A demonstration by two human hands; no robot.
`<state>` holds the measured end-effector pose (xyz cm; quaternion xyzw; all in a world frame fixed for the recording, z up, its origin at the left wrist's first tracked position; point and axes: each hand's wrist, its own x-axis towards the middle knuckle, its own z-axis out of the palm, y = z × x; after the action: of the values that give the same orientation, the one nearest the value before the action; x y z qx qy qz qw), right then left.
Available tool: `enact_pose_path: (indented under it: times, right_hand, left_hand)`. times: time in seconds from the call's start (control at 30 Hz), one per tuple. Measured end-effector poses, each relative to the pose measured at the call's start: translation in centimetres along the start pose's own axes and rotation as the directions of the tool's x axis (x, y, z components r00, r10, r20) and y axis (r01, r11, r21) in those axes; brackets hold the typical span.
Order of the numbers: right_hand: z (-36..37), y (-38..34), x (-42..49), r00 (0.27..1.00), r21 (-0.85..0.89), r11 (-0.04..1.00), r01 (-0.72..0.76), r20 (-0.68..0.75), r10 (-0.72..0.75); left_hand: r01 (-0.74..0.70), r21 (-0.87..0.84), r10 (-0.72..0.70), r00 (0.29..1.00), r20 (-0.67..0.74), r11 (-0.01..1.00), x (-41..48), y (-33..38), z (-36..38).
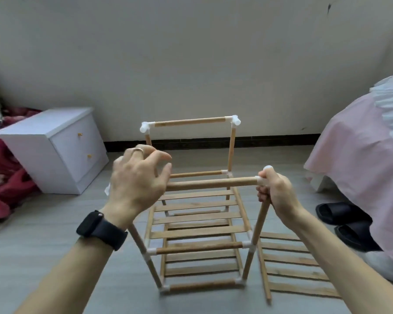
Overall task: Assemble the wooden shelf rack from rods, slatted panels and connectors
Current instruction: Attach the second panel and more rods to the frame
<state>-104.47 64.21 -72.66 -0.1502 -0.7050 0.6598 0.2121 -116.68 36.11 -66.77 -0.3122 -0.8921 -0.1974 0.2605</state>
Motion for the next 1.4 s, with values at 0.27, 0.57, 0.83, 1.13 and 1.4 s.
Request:
enact_pose_path:
  times: [0.27, 0.57, 0.83, 1.13, 1.4]
  right_hand:
    - [1.2, -0.3, 1.0, 0.999, -0.039, 0.998, -0.049, -0.022, 0.048]
    - [0.9, -0.3, 2.0, 0.997, -0.009, 0.999, -0.053, -0.063, 0.052]
    - [1.1, -0.1, 2.1, 1.000, -0.046, 0.999, -0.014, 0.001, 0.014]
    - [2.2, -0.4, 1.4, 0.999, -0.050, 0.999, 0.019, 0.034, -0.017]
    - [5.9, -1.0, -2.4, 0.879, 0.044, 0.974, -0.221, 0.441, 0.179]
  left_hand:
    - [0.652, -0.669, -0.587, 0.714, 0.382, 0.358, -3.7, -6.0, 0.6]
    - [0.525, -0.801, -0.521, 0.787, 0.330, 0.286, -3.2, -6.4, 2.3]
    - [0.492, -0.793, -0.534, 0.805, 0.258, 0.359, -2.4, -7.5, 3.8]
    - [0.590, -0.600, -0.638, 0.752, 0.165, 0.540, -1.1, -7.3, 2.2]
    - [-0.218, -0.072, 0.229, 0.909, 0.349, 0.973, -0.6, 2.3, 1.3]
